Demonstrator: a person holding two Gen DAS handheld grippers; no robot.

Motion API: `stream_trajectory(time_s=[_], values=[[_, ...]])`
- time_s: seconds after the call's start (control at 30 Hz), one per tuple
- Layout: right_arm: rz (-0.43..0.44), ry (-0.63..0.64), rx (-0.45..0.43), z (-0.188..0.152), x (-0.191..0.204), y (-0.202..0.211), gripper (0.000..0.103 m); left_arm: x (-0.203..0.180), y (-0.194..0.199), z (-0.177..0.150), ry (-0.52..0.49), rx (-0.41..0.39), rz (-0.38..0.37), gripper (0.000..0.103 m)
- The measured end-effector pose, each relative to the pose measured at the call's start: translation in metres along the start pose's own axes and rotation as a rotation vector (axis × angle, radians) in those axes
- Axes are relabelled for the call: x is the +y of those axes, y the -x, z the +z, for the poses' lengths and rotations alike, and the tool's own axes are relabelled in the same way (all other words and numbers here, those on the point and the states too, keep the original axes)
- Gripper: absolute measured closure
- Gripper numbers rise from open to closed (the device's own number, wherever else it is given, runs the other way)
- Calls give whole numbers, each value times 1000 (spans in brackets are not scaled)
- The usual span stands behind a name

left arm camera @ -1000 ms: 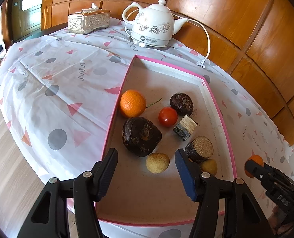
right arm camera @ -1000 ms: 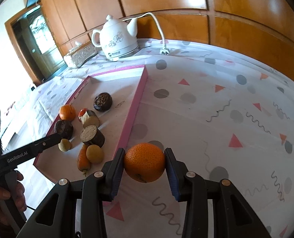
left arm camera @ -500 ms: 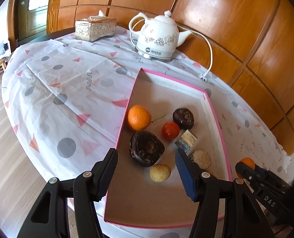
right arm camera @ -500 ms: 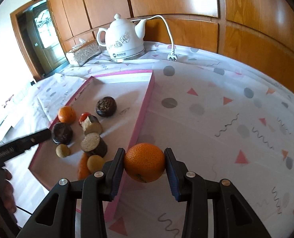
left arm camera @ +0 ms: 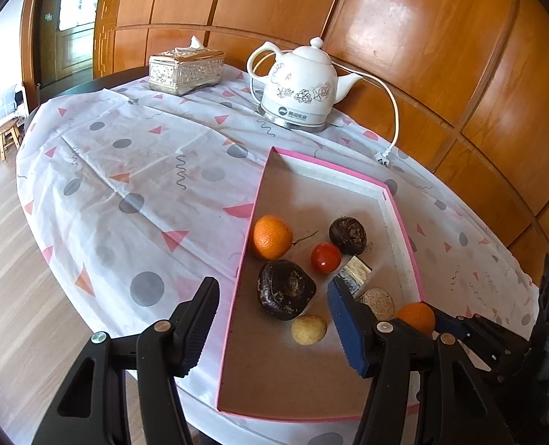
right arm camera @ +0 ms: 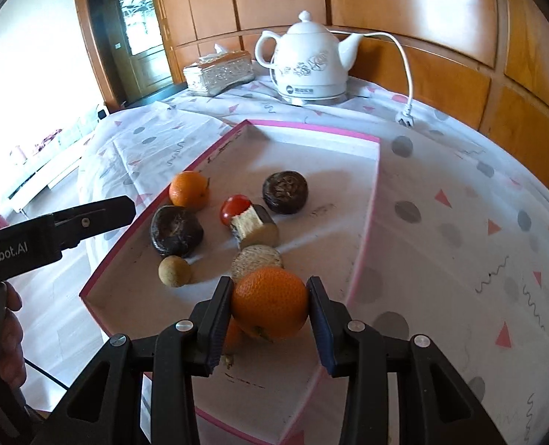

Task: Organize fruits
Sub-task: 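Carry the small orange with the right gripper toward the tray, then lower the small orange into the tray and open the right gripper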

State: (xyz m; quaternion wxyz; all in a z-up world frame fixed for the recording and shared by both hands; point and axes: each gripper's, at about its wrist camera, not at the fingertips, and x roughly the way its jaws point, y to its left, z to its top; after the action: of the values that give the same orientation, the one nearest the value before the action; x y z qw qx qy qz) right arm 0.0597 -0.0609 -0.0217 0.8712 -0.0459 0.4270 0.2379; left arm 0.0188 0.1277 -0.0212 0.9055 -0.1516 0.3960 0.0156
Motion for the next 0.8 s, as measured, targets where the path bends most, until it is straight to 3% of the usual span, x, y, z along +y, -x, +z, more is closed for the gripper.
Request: stream_trajectory(time_s=[0.5,0.67,0.8], values=[[-33,-26,1,2,-3,-4,59,-3,13,-3,-24,-26,17,32],[-18,-25,-24,2,1,3,46,-6,17,-4,-32,-34,20,30],[-9,-40,-39,2,2,8,45,-6,20,-4,-35,-45,29,26]])
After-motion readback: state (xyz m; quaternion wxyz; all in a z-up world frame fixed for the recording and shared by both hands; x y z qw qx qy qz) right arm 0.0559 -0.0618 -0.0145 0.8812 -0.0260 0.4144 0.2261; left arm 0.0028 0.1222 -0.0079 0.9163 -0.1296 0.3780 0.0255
